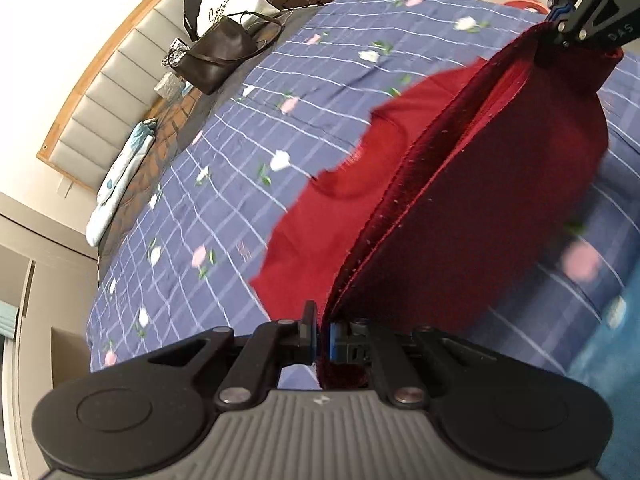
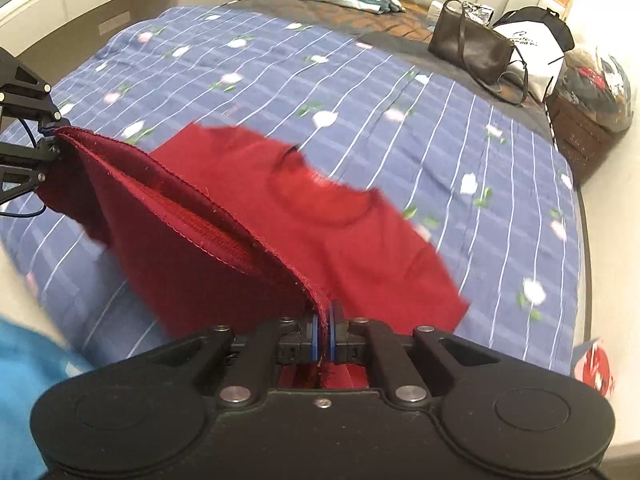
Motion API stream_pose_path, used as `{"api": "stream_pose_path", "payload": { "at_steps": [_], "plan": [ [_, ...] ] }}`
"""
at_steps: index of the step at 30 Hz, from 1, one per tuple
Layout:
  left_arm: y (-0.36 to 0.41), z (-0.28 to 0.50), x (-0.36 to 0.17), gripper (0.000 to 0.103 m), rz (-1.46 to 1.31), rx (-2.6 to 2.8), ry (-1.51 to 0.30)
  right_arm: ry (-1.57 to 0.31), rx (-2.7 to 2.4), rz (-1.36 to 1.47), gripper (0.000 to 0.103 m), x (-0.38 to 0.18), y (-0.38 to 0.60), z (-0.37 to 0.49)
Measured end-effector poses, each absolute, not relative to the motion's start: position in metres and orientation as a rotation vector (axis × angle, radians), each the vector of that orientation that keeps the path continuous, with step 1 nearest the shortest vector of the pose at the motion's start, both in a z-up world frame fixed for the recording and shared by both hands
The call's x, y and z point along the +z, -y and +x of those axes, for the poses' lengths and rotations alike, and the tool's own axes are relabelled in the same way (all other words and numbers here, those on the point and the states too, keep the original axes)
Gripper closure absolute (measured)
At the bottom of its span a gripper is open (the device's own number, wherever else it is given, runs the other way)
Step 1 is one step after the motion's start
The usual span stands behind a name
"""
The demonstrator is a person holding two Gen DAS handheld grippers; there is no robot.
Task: Fold small clothes
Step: 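Lift the hem with both tools and fold it over toward the collar, then lay the hem down on the collar and open both tools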
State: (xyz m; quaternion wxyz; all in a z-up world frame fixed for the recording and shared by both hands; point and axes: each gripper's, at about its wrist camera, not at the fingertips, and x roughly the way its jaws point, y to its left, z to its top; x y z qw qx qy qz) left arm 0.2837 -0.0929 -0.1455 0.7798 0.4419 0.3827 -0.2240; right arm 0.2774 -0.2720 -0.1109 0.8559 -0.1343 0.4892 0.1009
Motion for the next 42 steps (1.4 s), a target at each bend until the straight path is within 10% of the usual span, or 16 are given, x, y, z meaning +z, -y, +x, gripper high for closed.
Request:
{"api": "stream_pose_path", "payload": {
  "at_steps": [17, 21, 26, 34, 42],
  "plan": [
    [0.14, 0.484, -0.203, 0.094, 0.818, -0.383, -1.07, -1.154, 0.189, -0.246, 0.097, -0.177, 0.319, 0.468],
    [0.14, 0.5, -0.211, 0.074, 0.775, -0.341, -1.121, -1.177, 0.176, -0.237, 0.091, -0.187, 0.322, 0.478],
    [0.137, 0.513, -0.213, 0.013, 0.703, -0.279, -1.133, -1.175, 0.131, -0.17, 0.066, -0.186, 0.334, 0.484],
    [0.127, 0.518, -0.203, 0.006, 0.616, -0.204, -1.138, -1.095, 0.04, -0.086, 0.019, -0.163, 0.356, 0.467],
    [0.09, 0.497, -0.174, 0.001, 0.445, -0.087, -1.095, -1.034, -0.04, 0.046, 0.002, -0.138, 0.358, 0.408]
  ]
}}
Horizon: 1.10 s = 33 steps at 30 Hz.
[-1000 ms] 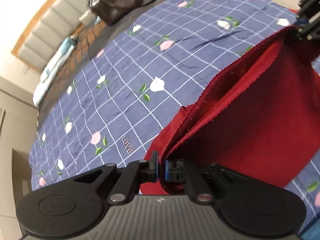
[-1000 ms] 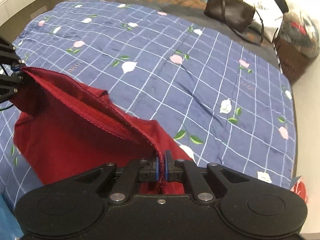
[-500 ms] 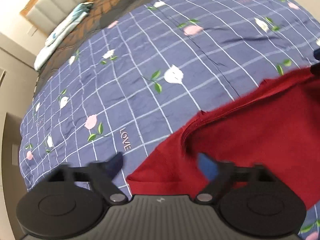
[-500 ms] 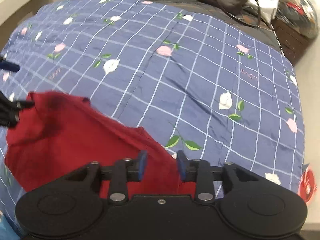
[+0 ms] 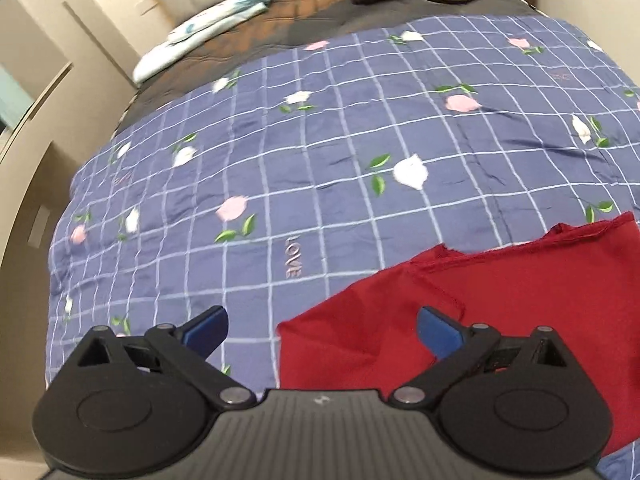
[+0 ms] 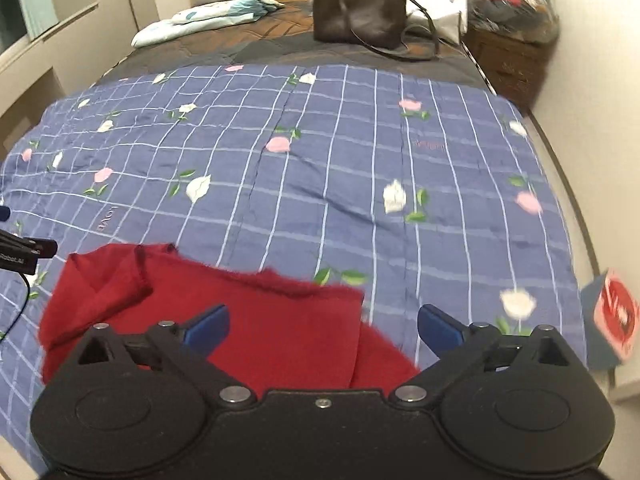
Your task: Fold small clothes
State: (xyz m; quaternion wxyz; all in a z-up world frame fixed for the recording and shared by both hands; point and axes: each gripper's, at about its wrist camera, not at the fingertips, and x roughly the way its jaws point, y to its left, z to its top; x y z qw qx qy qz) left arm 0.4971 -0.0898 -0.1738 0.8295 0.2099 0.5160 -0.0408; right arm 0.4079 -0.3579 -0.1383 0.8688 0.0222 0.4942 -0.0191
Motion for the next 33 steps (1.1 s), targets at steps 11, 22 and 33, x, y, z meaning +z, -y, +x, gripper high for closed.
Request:
{"api": "stream_pose_path", "payload": {
  "at_steps": [11, 22, 33],
  "plan": [
    [0.097, 0.438, -0.264, 0.001, 0.648, -0.146, -1.187, -1.158, -0.09, 0.092, 0.001, -0.157, 0.324, 0.305],
    [0.036, 0.504, -0.272, 0.0, 0.489, 0.169, -1.221, -1.258, -0.176, 0.1, 0.001, -0.156, 0.328, 0.237],
    [-0.033, 0.47, -0.194, 0.001, 0.304, 0.249, -1.135, -1.149, -0.059, 0.067, 0.001, -0.128, 0.275, 0.263]
  ]
}}
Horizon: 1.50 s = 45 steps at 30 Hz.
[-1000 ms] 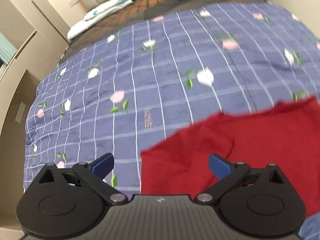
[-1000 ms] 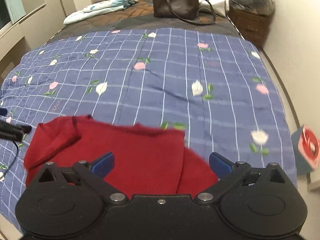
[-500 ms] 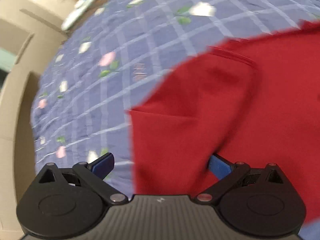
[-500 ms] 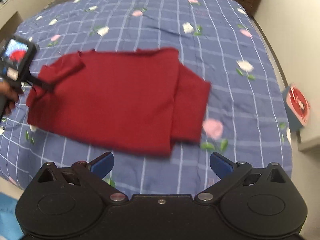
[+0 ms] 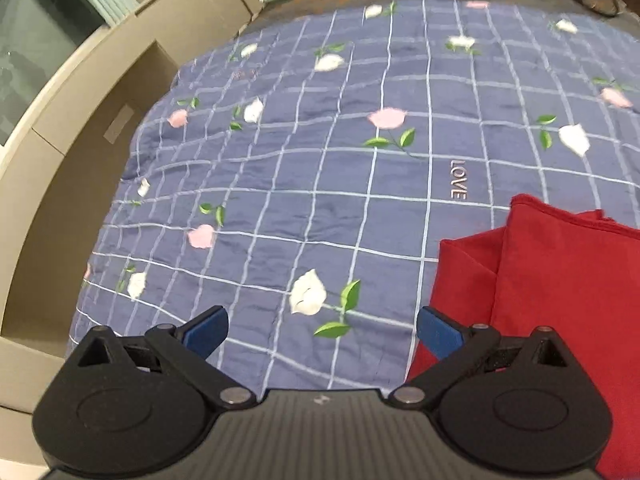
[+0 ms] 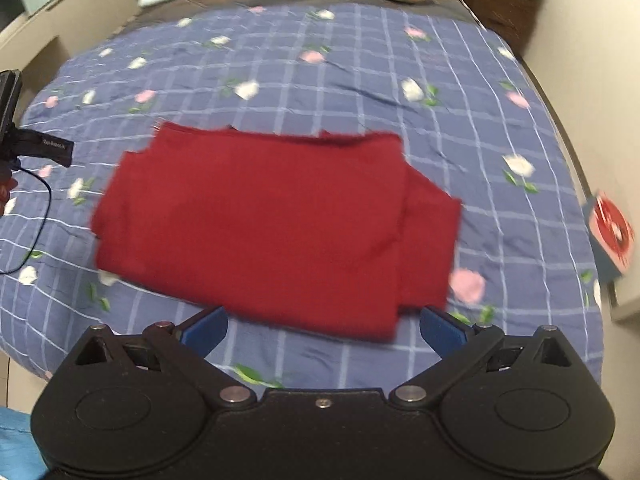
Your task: Fold small clothes
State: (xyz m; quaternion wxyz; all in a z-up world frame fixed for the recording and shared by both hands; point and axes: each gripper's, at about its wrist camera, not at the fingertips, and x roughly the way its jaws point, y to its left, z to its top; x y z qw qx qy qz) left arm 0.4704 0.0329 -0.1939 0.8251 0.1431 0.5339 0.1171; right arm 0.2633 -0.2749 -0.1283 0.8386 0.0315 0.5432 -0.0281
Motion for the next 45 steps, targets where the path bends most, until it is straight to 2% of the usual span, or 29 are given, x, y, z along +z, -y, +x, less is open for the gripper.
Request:
{"api": "stream_pose_path", "payload": {
  "at_steps": [9, 19, 30, 45],
  "plan": [
    [-0.019, 0.38, -0.11, 0.001, 0.268, 0.152, -1.046, -0.906, -0.064, 0.104, 0.001, -0.078, 0.234, 0.263],
    [-0.022, 0.289, -0.039, 0.001, 0.196, 0.153, -1.045, -0.697, -0.108, 0.161, 0.001, -0.035, 0.202, 0.229],
    [-0.034, 0.233, -0.03, 0.001, 0.198, 0.113, -1.058, -0.675, -0.128, 0.105, 0.001, -0.015, 0.177, 0.175],
    [-0.024, 0.223, -0.037, 0.001, 0.202, 0.09, -1.103, -0.723, -0.169, 0.079, 0.001, -0.015, 0.185, 0.159]
  ]
}}
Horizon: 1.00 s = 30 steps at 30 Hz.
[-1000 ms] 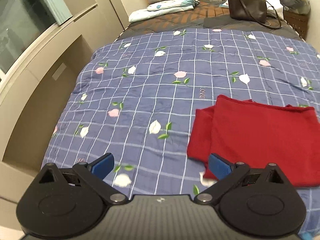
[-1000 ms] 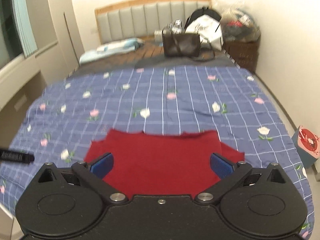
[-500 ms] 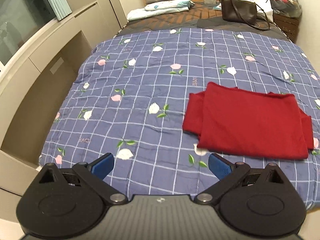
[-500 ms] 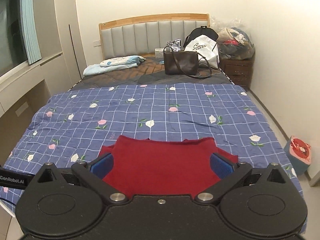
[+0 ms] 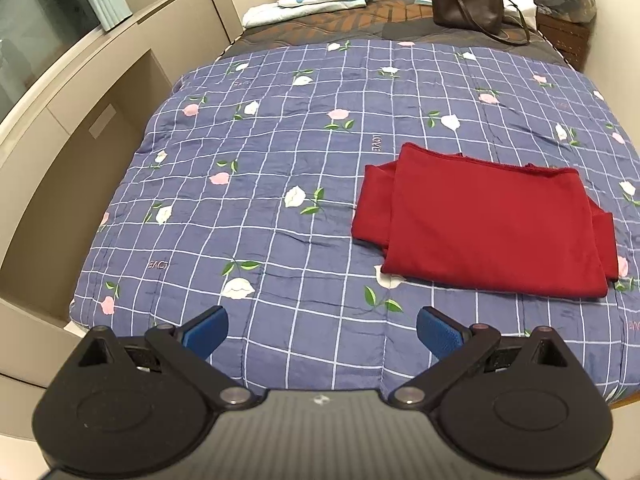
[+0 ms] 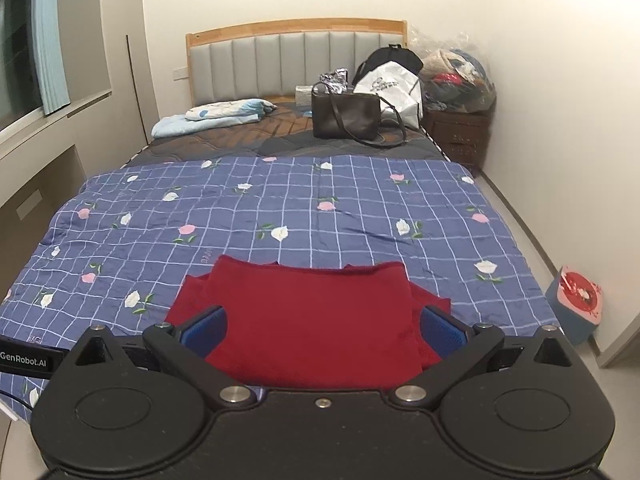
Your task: Fold small clothes
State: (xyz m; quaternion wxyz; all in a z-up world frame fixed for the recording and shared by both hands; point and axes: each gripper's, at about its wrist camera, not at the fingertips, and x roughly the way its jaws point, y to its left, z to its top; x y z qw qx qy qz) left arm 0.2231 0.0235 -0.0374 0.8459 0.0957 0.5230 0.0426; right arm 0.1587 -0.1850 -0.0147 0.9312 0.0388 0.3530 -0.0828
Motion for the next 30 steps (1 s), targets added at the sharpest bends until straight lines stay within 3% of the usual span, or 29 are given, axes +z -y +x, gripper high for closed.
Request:
{"api": "stream_pose_path", "payload": {
  "at_steps": [16, 24, 30],
  "plan": [
    [0.033, 0.218, -0.036, 0.001, 0.237, 0.122, -1.127, -0.851, -0.175, 0.089, 0.001, -0.03, 0.251, 0.172],
    [0.062, 0.217, -0.032, 0.001, 0.238, 0.177, -1.145, -0.995, -0.181, 0.226, 0.001, -0.024, 0.296, 0.185],
    [0.079, 0.217, -0.032, 0.001, 0.205, 0.207, -1.199, -1.082, -0.176, 0.171, 0.001, -0.02, 0.311, 0.188]
  ]
}}
